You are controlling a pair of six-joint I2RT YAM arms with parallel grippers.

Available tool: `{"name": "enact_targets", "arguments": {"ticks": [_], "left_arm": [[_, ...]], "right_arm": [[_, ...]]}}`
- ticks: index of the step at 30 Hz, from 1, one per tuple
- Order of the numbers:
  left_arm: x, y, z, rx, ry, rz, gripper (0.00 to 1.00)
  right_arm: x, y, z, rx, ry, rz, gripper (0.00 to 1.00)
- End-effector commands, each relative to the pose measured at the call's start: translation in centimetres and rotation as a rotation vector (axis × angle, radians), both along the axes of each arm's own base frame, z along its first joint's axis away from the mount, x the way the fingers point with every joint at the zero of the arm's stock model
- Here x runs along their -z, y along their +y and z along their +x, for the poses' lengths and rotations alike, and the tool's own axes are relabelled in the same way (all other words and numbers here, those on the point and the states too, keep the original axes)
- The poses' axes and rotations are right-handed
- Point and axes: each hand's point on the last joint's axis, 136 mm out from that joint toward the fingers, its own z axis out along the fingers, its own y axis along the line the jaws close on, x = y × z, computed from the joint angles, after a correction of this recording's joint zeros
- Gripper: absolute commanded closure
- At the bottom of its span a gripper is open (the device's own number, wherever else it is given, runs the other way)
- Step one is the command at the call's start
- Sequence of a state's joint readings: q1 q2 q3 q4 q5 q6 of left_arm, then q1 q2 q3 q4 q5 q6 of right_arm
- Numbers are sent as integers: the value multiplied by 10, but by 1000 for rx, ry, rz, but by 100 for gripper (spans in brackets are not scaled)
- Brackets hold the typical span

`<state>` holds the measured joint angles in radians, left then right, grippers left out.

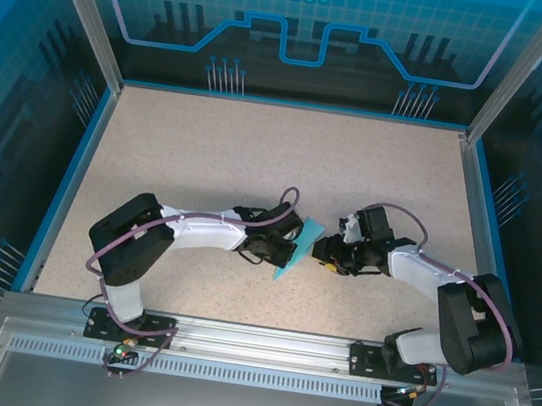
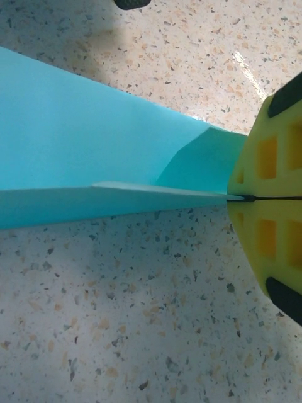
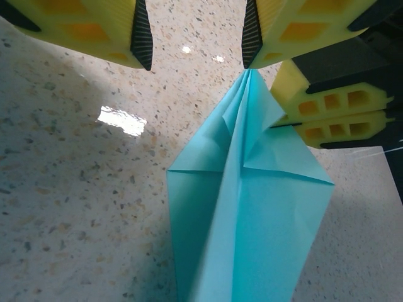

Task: Fold a paper plane with a square sheet of paper (pick it up from the middle)
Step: Turn over the paper plane at the center of the table.

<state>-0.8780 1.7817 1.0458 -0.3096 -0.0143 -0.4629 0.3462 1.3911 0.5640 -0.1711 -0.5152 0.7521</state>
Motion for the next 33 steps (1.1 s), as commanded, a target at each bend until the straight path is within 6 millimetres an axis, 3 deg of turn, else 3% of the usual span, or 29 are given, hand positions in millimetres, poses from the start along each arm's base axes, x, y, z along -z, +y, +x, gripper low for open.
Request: {"name": "enact_targets", "arguments": {"ticks": [1, 18, 33], "left_arm": [[-17, -6, 1, -16, 11, -60, 95], [-33, -1, 5, -79, 99, -279, 95], [-33, -3, 5, -81, 101, -307, 95]], "right_arm": [[-1, 7, -2, 7, 22, 55, 55], [4, 46, 7, 1, 50, 142, 50], [0, 56, 11, 31, 64, 214, 51]]}}
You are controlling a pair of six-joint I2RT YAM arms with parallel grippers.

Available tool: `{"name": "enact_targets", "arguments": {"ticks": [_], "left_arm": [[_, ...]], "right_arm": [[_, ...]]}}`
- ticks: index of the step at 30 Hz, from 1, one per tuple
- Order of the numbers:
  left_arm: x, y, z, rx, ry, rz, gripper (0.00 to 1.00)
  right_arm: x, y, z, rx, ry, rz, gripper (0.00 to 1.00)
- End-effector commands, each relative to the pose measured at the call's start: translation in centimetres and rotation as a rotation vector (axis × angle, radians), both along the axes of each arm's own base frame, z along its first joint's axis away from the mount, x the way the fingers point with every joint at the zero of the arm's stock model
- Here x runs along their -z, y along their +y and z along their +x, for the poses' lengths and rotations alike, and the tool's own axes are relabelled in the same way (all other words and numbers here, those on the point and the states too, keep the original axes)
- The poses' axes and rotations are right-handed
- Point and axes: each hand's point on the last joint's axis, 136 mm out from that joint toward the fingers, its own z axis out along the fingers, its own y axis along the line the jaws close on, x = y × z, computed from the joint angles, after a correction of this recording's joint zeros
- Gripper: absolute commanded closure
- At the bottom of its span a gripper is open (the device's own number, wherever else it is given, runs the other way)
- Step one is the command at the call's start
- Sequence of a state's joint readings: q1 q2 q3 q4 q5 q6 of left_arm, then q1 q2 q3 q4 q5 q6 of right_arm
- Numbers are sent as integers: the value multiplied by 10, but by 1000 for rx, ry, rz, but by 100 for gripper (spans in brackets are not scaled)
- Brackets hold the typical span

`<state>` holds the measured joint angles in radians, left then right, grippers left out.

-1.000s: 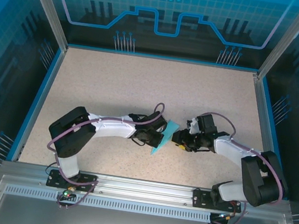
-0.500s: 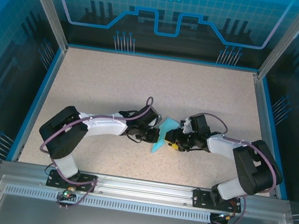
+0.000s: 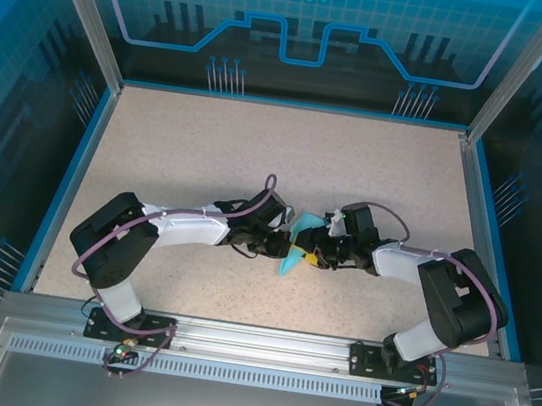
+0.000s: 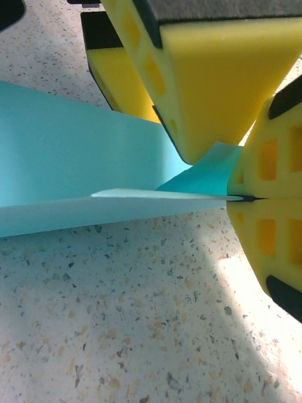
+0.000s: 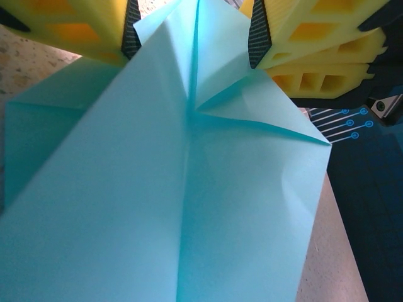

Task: Fold a paper plane with a square sheet of paper (pick it up from the middle)
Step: Turn over the paper plane at the center of the table.

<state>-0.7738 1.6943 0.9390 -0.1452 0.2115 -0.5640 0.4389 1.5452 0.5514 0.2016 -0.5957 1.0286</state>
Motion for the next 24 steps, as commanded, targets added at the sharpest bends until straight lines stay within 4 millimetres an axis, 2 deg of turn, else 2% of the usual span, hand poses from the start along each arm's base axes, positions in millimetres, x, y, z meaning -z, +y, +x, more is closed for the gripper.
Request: {"name": "enact_targets", "arguments": {"ticks": [1, 14, 24], "left_arm": [[-10, -1, -2, -5, 4, -52, 95], [-7, 2, -4, -7, 11, -57, 95], [-15, 1, -2, -10, -1, -76, 95]], "right_arm": [[3, 6, -6, -13, 26, 37, 51], [-9, 9, -4, 24, 23, 128, 48], [7, 4, -11, 11, 70, 72, 49]]}}
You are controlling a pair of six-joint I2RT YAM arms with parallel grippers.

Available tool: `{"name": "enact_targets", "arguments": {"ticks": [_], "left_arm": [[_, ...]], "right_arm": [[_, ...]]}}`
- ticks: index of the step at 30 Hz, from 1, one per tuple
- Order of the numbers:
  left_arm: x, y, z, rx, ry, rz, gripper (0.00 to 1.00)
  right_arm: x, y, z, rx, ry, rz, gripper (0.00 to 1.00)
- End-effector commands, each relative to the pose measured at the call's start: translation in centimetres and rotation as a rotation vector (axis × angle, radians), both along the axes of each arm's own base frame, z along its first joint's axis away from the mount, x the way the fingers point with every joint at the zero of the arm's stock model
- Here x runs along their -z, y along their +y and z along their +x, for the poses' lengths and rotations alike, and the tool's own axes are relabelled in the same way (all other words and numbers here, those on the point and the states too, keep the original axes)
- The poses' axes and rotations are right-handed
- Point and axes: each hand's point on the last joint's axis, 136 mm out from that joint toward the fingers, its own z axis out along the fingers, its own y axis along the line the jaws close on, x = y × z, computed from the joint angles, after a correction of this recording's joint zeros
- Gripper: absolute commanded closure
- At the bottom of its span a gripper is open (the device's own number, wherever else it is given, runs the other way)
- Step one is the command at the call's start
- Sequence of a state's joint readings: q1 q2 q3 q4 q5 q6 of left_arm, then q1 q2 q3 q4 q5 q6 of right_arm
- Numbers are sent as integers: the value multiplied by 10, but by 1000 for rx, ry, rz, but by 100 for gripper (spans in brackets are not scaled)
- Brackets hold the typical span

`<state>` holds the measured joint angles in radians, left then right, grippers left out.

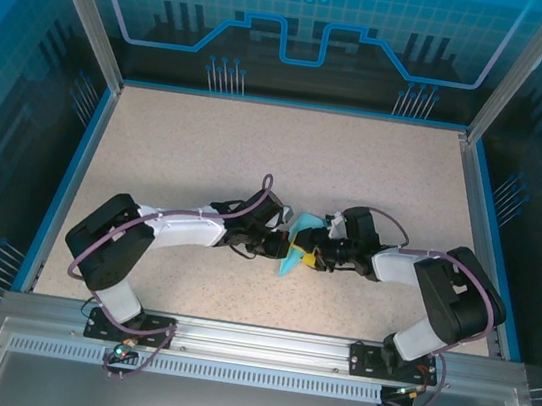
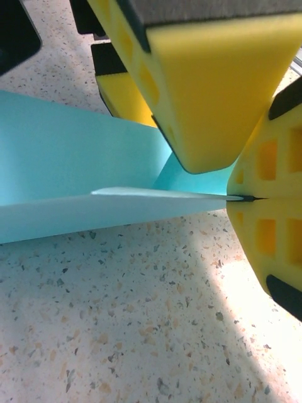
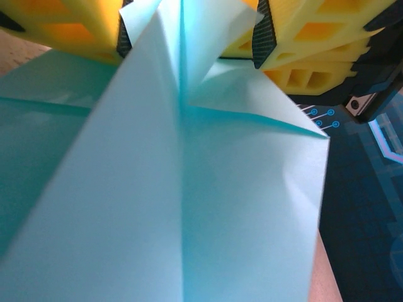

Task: Fold a paper plane with a square sheet of paper (pick it up from the middle)
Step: Turn over the paper plane at the center of the table.

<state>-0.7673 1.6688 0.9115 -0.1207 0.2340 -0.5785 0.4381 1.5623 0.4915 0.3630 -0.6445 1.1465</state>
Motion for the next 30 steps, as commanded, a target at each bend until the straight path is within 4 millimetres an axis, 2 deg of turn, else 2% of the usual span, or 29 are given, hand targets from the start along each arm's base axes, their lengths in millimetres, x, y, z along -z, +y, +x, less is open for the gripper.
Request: {"name": "enact_targets", "arguments": {"ticks": [1, 15, 30], "left_arm": [[-11, 0, 1, -6, -5, -43, 95], [-6, 0, 1, -11, 8, -41, 95], [-5, -1, 2, 2, 9, -34, 94]], "right_arm": [[10, -2, -9, -26, 37, -24, 49], [13, -5, -14, -37, 31, -77, 70], [0, 5, -6, -39, 0, -47, 74]]}}
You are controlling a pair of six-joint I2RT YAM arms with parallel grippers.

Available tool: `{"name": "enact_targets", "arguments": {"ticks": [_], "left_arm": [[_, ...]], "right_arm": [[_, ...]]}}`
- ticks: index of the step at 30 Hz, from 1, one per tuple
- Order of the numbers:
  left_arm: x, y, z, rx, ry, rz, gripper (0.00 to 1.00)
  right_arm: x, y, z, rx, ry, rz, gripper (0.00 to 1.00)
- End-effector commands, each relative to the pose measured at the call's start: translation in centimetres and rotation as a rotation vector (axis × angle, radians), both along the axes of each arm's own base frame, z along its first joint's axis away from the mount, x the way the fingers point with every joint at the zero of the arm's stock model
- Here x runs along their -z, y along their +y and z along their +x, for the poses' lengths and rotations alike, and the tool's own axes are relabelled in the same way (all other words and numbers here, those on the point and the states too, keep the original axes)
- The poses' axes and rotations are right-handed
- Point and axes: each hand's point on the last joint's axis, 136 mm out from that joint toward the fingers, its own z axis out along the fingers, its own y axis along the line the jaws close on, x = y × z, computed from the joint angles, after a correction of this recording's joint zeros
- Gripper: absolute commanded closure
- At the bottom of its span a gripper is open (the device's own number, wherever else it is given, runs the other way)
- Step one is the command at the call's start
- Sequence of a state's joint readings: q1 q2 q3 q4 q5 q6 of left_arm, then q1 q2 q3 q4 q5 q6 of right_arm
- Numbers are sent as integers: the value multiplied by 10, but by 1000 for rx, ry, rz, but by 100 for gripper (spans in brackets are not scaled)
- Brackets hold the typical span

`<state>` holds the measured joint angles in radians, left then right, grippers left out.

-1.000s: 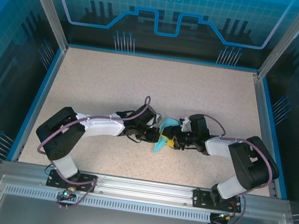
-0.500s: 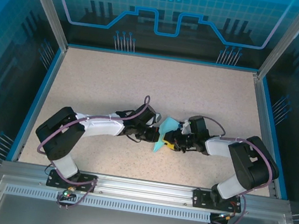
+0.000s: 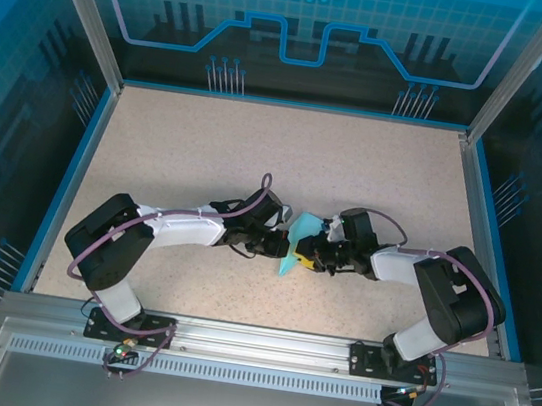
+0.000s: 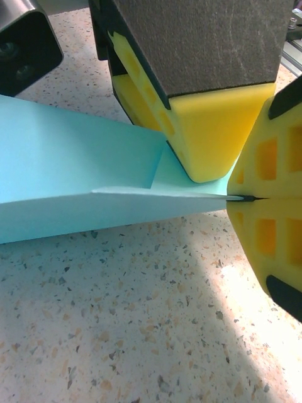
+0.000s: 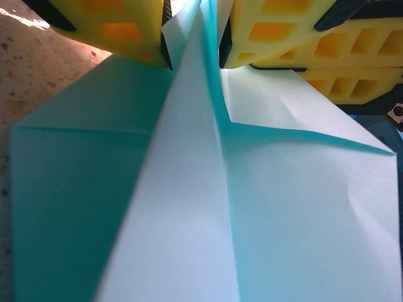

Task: Fold a paper plane with a square sheet of paper (pick it up from the middle)
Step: Turn over the paper plane at the center of the table.

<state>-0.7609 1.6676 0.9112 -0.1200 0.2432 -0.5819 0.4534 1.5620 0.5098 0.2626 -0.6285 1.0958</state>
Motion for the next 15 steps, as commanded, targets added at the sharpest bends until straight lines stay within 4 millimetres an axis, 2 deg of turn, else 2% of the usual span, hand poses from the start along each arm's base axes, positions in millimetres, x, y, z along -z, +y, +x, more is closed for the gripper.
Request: {"name": "enact_targets", "arguments": {"ticks": [1, 15], "left_arm": [[-5, -2, 1, 7, 2, -27, 94], [-10, -4, 0, 3, 5, -53, 84]], "right_arm": [[-9, 6, 3, -7, -27, 5, 75], [-9, 3, 2, -17, -41, -41, 89]]}}
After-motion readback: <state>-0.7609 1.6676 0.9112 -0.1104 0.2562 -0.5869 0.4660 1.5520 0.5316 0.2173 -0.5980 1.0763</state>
